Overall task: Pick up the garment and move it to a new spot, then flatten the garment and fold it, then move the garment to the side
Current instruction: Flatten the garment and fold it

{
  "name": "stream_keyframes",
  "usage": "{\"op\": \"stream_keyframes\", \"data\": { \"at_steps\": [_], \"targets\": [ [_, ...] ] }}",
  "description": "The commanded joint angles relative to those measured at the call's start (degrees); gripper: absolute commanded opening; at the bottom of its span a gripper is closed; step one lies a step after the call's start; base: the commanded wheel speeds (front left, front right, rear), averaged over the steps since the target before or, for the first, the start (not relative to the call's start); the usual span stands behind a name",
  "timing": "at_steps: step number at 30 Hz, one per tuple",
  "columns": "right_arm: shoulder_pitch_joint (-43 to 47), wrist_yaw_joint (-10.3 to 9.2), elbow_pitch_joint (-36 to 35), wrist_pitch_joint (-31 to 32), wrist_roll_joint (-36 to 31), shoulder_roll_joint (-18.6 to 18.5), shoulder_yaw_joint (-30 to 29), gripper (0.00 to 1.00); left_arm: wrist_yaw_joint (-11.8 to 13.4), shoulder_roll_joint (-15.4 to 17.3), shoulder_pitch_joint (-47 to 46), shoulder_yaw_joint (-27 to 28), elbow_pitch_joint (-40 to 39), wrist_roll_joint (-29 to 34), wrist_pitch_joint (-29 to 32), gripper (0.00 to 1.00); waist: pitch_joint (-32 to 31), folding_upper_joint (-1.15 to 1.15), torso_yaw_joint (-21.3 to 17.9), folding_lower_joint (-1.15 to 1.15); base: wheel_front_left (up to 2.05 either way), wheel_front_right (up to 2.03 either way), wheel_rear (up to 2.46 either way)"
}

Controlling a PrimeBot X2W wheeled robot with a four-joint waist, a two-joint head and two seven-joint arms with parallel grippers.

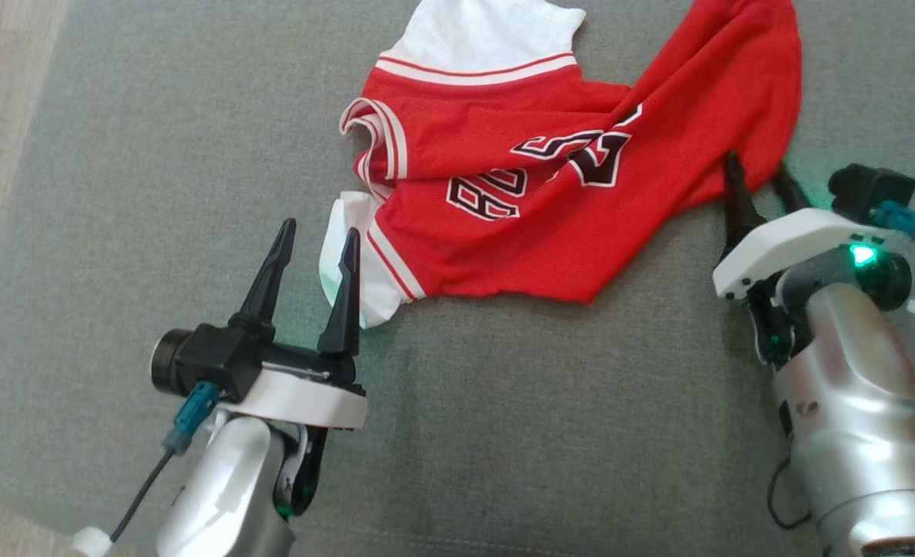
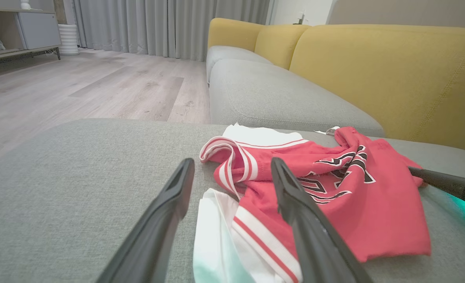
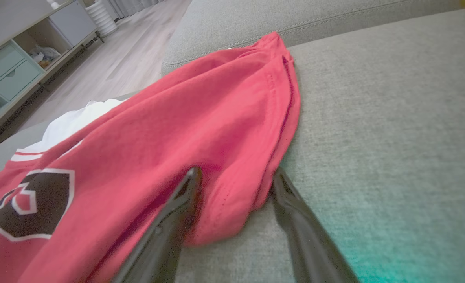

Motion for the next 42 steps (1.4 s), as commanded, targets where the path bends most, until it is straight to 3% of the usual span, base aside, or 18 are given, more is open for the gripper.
{"op": "stream_keyframes", "data": {
  "at_steps": [1, 9, 16, 23, 30, 36, 42],
  "targets": [
    [0.11, -0.04, 0.54, -1.23, -1.32, 1.06, 1.23, 0.0, -0.06, 0.64, -1.32, 2.2, -1.65, 0.41, -0.53, 1.0, -0.43, 0.0, -0.19, -0.01, 0.0, 0.0, 0.0],
    [1.36, -0.04, -1.04, -7.83, -5.68, 0.79, 3.03, 0.0, 0.13, 1.08, 0.12, 3.29, -1.4, 0.43, -0.54, 1.0, -4.52, 0.0, -3.96, -0.01, 0.0, 0.0, 0.0],
    [6.18, -0.04, -10.88, -9.18, -10.75, -1.2, 4.33, 0.0, 0.33, 1.21, 2.91, 4.03, -1.25, 0.14, -0.54, 1.0, -10.62, 0.0, -8.18, -0.01, 0.0, 0.0, 0.0],
    [12.63, -0.04, -25.12, -5.49, -15.47, -2.76, 5.13, 0.0, 0.72, 1.25, 5.86, 4.76, -1.8, -0.27, -0.54, 1.0, -14.29, 0.0, -10.37, -0.01, 0.0, 0.0, 0.0],
    [21.79, -0.04, -41.22, 2.45, -18.12, -2.15, 7.17, 0.0, 0.81, 1.54, 8.49, 5.3, -3.19, -0.65, -0.54, 1.0, -15.2, 0.0, -10.62, -0.01, 0.0, 0.0, 0.0],
    [22.59, -0.04, -41.97, 5.59, -19.11, -1.22, 4.13, 0.0, 0.69, 1.79, 7.43, 4.63, -3.8, -0.3, -0.33, 1.0, -12.43, 0.0, -8.86, -0.01, 0.0, 0.0, 0.0],
    [18.11, -0.04, -33.58, 8.1, -21.43, -0.28, -0.86, 0.0, 0.22, 2.01, 5.12, 3.74, -3.86, 0.11, 0.09, 1.0, -8.16, 0.0, -6.37, -0.01, 0.0, 0.0, 0.0]
  ]
}}
